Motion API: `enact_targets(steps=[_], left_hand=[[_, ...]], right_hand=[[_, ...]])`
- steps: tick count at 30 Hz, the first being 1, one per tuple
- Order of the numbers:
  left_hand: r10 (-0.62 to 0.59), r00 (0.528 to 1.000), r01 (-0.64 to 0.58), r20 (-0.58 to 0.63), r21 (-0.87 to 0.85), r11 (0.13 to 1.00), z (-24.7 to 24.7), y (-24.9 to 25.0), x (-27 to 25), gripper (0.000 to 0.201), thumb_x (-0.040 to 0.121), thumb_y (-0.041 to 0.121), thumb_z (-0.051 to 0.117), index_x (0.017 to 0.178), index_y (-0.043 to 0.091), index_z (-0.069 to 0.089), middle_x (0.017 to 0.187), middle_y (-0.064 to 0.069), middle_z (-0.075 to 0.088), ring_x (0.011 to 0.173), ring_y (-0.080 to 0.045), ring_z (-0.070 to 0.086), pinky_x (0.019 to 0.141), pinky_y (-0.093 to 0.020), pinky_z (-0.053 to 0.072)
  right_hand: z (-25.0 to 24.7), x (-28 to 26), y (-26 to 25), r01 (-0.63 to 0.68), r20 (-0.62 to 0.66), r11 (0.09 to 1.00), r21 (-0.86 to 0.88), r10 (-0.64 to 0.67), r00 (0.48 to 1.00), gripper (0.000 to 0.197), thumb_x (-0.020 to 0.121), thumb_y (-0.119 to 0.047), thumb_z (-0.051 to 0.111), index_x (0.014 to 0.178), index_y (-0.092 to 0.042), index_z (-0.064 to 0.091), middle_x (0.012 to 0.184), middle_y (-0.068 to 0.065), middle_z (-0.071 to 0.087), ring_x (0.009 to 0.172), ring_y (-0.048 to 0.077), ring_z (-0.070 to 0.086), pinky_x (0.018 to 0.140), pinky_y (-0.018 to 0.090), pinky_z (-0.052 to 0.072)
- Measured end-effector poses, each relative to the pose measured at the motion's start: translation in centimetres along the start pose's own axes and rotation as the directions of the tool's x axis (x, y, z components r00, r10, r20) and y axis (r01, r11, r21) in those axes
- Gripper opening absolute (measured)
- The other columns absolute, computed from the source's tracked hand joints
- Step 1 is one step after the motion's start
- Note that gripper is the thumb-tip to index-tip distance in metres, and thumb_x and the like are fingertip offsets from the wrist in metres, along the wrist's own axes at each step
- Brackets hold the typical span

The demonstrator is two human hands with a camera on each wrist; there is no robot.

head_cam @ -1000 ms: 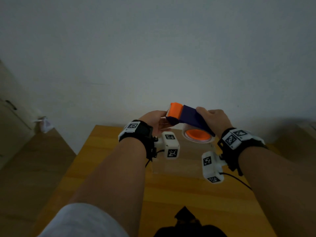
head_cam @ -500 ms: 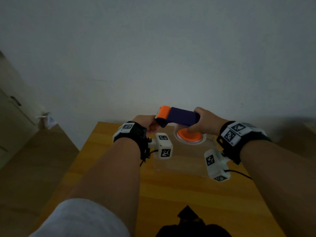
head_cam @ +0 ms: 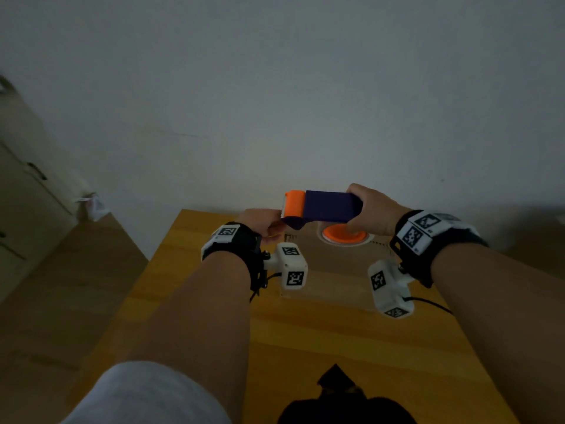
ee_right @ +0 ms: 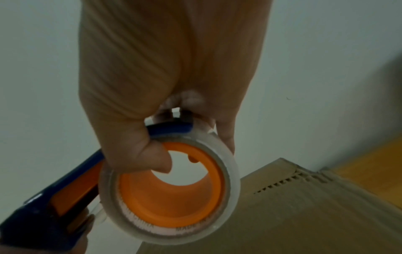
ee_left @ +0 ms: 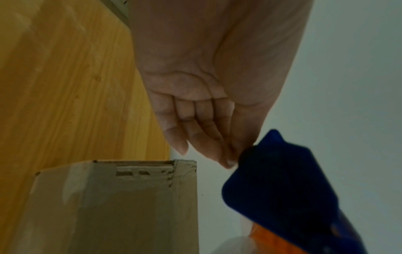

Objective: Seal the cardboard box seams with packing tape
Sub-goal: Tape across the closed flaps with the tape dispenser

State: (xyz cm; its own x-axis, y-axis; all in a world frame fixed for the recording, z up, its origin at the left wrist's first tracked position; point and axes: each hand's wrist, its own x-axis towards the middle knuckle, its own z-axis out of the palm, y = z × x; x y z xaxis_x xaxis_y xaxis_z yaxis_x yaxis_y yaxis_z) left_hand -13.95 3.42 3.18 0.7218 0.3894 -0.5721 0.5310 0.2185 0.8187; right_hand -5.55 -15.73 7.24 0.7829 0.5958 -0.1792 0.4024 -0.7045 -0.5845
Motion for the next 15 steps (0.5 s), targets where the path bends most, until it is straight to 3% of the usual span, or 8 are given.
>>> enact_targets(steps=[2,4,6,10,12,15], left_hand=[[0.0,1.0,0.0,0.001,0.001,1.0,-0.1,0.1,-0.1,0.018,0.092,0.01,0.054,0.075,0.014,0.055,0.056,0.0,0.059,0.059,-0.013,0.051,0.058,-0.027,0.047],[0.002,1.0,-0.002,0.015,0.014,1.0,-0.1,0.1,-0.2,0.012,0.094,0.011,0.053,0.085,0.015,0.058,0.073,-0.002,0.062,0.068,-0.013,0.055,0.059,-0.028,0.049],[0.009,1.0,-0.009,0.01,0.02,1.0,-0.1,0.1,-0.2,0.011,0.095,0.009,0.052,0.088,0.013,0.059,0.077,-0.003,0.059,0.07,-0.012,0.054,0.063,-0.028,0.05],[0.019,0.998,-0.017,-0.055,0.028,0.999,0.0,-0.5,0.3,0.028,0.092,0.015,0.061,0.065,0.011,0.051,0.068,-0.004,0.056,0.063,-0.014,0.051,0.07,-0.027,0.051],[0.017,0.998,-0.014,-0.061,0.05,0.999,0.3,-0.8,0.2,0.031,0.09,0.02,0.063,0.064,0.012,0.049,0.068,-0.005,0.055,0.062,-0.014,0.05,0.077,-0.03,0.053],[0.016,0.997,-0.008,-0.074,0.1,0.995,0.2,-1.1,0.1,0.034,0.093,0.012,0.055,0.062,0.014,0.041,0.061,-0.004,0.043,0.056,-0.014,0.041,0.084,-0.033,0.051]], right_hand=[[0.2,0.1,0.0,-0.006,0.002,1.0,-0.006,0.006,1.0,0.038,0.07,-0.006,0.074,0.096,-0.014,0.048,0.091,0.007,0.055,0.08,0.022,0.056,0.066,0.032,0.047],[0.2,0.1,0.0,-0.007,0.006,1.0,-0.016,0.007,1.0,0.036,0.071,-0.005,0.073,0.092,-0.016,0.046,0.086,0.004,0.053,0.075,0.02,0.054,0.062,0.029,0.046],[0.2,0.0,0.0,-0.01,0.012,1.0,-0.014,0.01,1.0,0.035,0.071,-0.005,0.072,0.089,-0.017,0.045,0.081,0.001,0.05,0.07,0.018,0.052,0.057,0.026,0.042],[0.2,-0.4,0.4,-0.01,0.034,0.996,-0.092,0.013,0.999,0.035,0.072,-0.005,0.071,0.093,-0.016,0.046,0.079,-0.002,0.05,0.072,0.018,0.052,0.055,0.024,0.04],[0.2,-0.6,0.4,0.005,0.052,0.991,-0.132,0.002,0.999,0.035,0.073,-0.007,0.071,0.094,-0.018,0.046,0.078,-0.006,0.049,0.072,0.016,0.052,0.054,0.022,0.037],[-0.1,-1.0,0.3,0.007,0.069,0.987,-0.162,0.004,0.998,0.035,0.074,-0.006,0.07,0.096,-0.018,0.046,0.077,-0.009,0.047,0.072,0.013,0.05,0.053,0.021,0.036]])
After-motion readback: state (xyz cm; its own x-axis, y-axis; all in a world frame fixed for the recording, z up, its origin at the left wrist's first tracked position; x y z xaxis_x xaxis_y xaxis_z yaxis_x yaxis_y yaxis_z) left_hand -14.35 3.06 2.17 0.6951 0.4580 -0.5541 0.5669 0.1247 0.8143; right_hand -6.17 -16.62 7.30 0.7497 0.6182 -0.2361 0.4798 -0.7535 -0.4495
